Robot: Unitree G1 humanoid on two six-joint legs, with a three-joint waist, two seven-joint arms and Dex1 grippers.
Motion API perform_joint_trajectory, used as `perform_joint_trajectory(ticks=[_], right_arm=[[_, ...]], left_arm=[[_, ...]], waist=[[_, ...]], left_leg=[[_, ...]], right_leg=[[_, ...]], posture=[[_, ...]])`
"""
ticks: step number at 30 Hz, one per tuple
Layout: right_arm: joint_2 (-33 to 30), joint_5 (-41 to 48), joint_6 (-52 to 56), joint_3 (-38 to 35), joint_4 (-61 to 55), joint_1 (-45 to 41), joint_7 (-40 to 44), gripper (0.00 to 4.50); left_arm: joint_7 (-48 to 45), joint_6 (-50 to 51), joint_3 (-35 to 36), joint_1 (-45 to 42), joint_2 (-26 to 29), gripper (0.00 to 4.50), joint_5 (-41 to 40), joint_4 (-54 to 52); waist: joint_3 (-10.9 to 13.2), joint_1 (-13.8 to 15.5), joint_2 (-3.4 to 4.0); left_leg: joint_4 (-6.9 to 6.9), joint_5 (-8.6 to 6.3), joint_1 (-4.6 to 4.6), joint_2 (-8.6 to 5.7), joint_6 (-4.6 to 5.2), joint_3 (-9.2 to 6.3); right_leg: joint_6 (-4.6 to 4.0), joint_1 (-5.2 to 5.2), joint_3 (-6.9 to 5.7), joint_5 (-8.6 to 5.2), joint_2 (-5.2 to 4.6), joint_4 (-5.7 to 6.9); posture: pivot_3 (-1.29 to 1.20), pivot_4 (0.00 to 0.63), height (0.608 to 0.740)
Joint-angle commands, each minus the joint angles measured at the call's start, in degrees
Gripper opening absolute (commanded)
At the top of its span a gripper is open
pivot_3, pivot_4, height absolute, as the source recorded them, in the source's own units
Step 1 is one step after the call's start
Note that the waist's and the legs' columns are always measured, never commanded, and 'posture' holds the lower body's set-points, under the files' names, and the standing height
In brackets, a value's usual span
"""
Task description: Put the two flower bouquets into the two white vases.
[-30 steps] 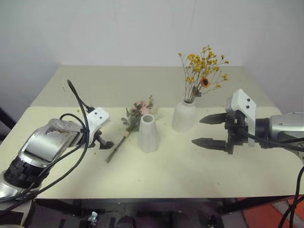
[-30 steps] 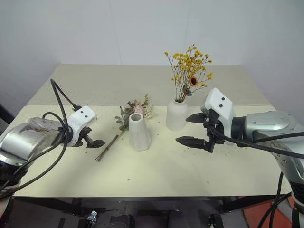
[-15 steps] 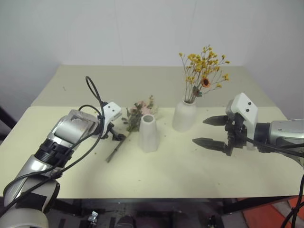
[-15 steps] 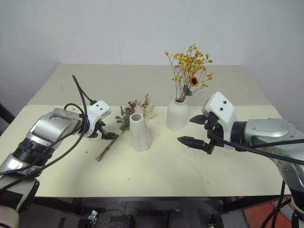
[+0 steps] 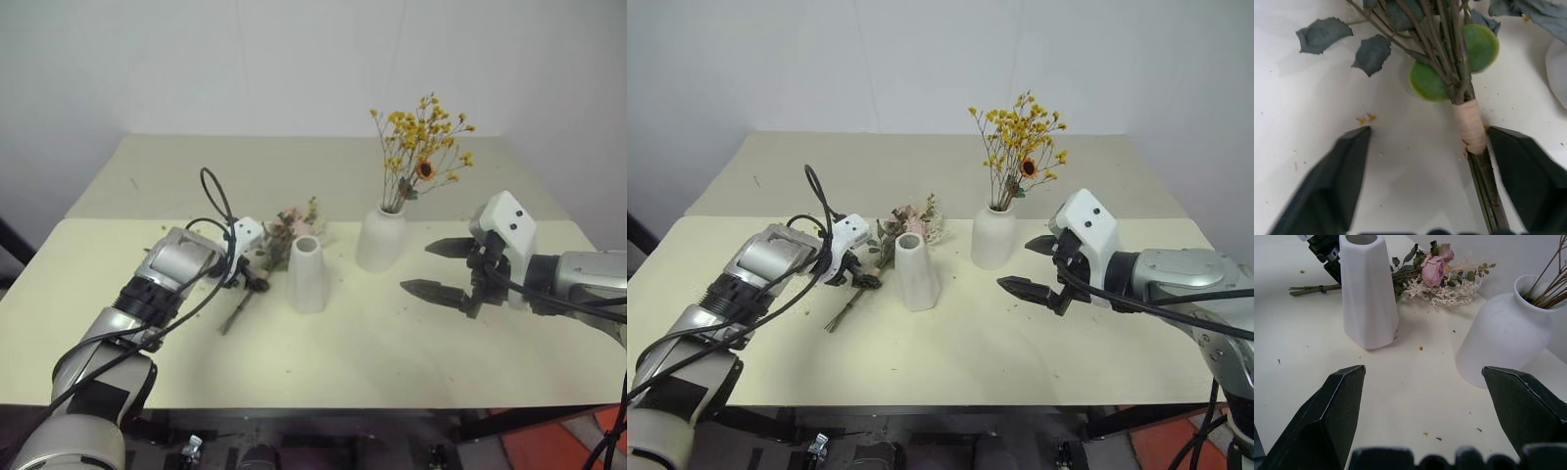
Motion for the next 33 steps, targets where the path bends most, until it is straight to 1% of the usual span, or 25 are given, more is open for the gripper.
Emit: perform_joint_trajectory(ticks=[1, 5, 9, 10, 14, 17, 19, 23, 24, 25, 27, 28, 29, 31, 33], right_arm=[[-0.2, -0.2, -0.2, -1.9, -1.0, -0.3, -0.6, 4.5], [-0.2, -0.4, -0.2, -1.9, -0.9, -0.2, -0.9, 4.5], [-0.4, -0.4, -0.2, -2.2, -1.0, -0.1, -1.0, 4.5], [-0.4, -0.4, -0.2, -2.2, -1.1, -0.1, -1.1, 4.5], [-0.6, -0.2, -0.3, -2.4, -1.2, -0.5, -1.0, 4.5], [-1.3, 0.4, -0.1, -3.2, -1.4, -0.5, -0.5, 4.5], [-1.6, 0.9, 0.1, -3.7, -1.4, -0.6, -0.2, 4.5], [-1.7, 1.8, -0.9, -6.1, -1.9, -0.1, 0.4, 4.5], [-1.3, 2.0, -1.3, -6.7, -2.2, 0.1, 0.5, 4.5], [-1.0, 2.0, -2.0, -7.2, -2.4, 0.5, 0.7, 4.5], [-0.6, 2.1, -2.7, -8.2, -3.0, 1.1, 0.8, 4.5], [-0.3, 2.2, -3.4, -8.8, -3.6, 1.7, 1.1, 4.5], [-0.1, 2.4, -3.9, -9.4, -4.0, 2.3, 1.3, 4.5], [0.3, 2.8, -4.6, -10.4, -5.0, 3.4, 1.5, 4.5], [0.8, 3.0, -5.0, -10.7, -5.6, 4.0, 1.3, 4.5]], left_arm=[[-1.3, -1.1, 0.1, -1.8, -1.2, 2.93, 1.4, 2.7], [-2.7, -2.7, -0.3, -2.3, -2.0, 1.66, 2.7, 4.3], [-3.2, -3.2, 0.7, -2.2, -2.4, 0.28, 3.4, 4.8], [-3.3, -3.5, 0.8, -2.0, -2.4, 0.14, 3.6, 4.7], [3.0, -4.4, 4.6, -2.4, -4.3, 0.14, 4.8, 6.9], [5.7, -4.1, 9.5, -2.4, -4.9, 0.14, 3.2, 5.9], [7.1, -4.1, 12.9, -2.0, -5.1, 0.14, 1.9, 4.6], [11.2, -6.2, 22.9, 0.1, -4.4, 0.14, -1.4, -0.8], [12.9, -8.0, 24.3, 1.0, -4.1, 0.14, -1.0, -2.1], [13.2, -7.6, 24.7, 0.9, -3.4, 0.14, -0.7, -2.6], [13.7, -10.7, 27.3, 2.2, -2.5, 0.14, -1.2, -5.4], [14.2, -13.8, 30.2, 3.1, -2.7, 0.14, -2.5, -7.8], [14.4, -14.5, 32.7, 3.1, -2.9, 0.14, -4.1, -9.4], [13.9, -13.7, 37.3, 1.5, -3.1, 0.14, -8.2, -10.7], [13.3, -14.4, 40.1, -0.1, -3.3, 0.14, -11.1, -10.6]], waist=[[0.0, 0.0, 0.0], [0.0, 0.0, 0.0], [0.0, 0.0, 0.0], [0.0, 0.0, 0.0], [0.0, 0.0, -0.01], [0.0, 0.0, -0.01], [0.0, -0.1, -0.01], [0.0, -0.2, -0.01], [0.0, -0.2, -0.01], [0.0, -0.1, -0.01], [0.0, -0.1, -0.01], [0.0, -0.1, -0.01], [0.0, 0.0, -0.01], [0.0, 0.1, -0.01], [0.0, 0.2, -0.02]], left_leg=[[0.0, 0.0, 0.0, 0.0, 0.0, 0.0], [0.0, 0.0, 0.0, 0.0, 0.0, 0.0], [0.0, 0.0, 0.02, 0.0, 0.0, 0.0], [0.0, 0.0, 0.03, 0.0, 0.0, 0.0], [0.01, 0.0, 0.03, 0.0, 0.0, 0.0], [0.03, 0.0, 0.03, 0.0, 0.0, -0.01], [0.03, 0.0, -0.02, 0.0, 0.0, -0.01], [0.02, 0.0, -0.03, 0.01, 0.0, -0.01], [0.02, 0.0, -0.02, 0.01, 0.0, -0.01], [0.02, 0.0, -0.01, 0.01, 0.0, -0.01], [0.03, 0.0, 0.0, 0.01, 0.0, -0.02], [0.03, 0.0, 0.02, 0.01, 0.0, -0.01], [0.02, 0.0, 0.03, 0.01, 0.0, -0.01], [0.04, 0.0, -0.02, 0.01, 0.0, -0.01], [0.06, 0.0, -0.02, -0.01, 0.0, -0.01]], right_leg=[[0.0, 0.0, 0.0, 0.0, 0.0, 0.0], [0.0, 0.0, 0.0, 0.0, 0.0, 0.0], [0.0, 0.02, 0.0, 0.0, 0.0, 0.02], [0.0, 0.02, 0.0, 0.0, 0.0, 0.02], [0.0, 0.03, 0.0, 0.0, 0.0, 0.03], [0.02, 0.03, 0.0, 0.01, 0.0, 0.03], [0.02, -0.01, 0.0, 0.02, 0.0, 0.02], [-0.04, -0.03, 0.0, 0.06, 0.0, 0.02], [-0.04, -0.03, 0.0, 0.06, -0.01, 0.02], [-0.06, -0.02, 0.0, 0.07, -0.01, 0.02], [-0.06, -0.01, 0.0, 0.08, 0.0, 0.04], [-0.05, -0.01, 0.0, 0.08, 0.0, 0.03], [-0.06, 0.01, 0.0, 0.08, -0.01, 0.03], [-0.09, 0.0, 0.0, 0.11, -0.02, 0.01], [-0.1, 0.0, 0.0, 0.14, -0.03, 0.01]], posture=[[0.0, 0.15, 0.74], [0.0, 0.15, 0.74], [0.0, 0.15, 0.74], [0.0, 0.15, 0.74], [0.0, 0.15, 0.74], [0.0, 0.15, 0.74], [0.0, 0.15, 0.74], [0.0, 0.15, 0.74], [0.0, 0.15, 0.74], [0.0, 0.15, 0.74], [0.0, 0.15, 0.74], [0.0, 0.15, 0.74], [0.0, 0.15, 0.74], [0.0, 0.15, 0.74], [0.0, 0.15, 0.74]])
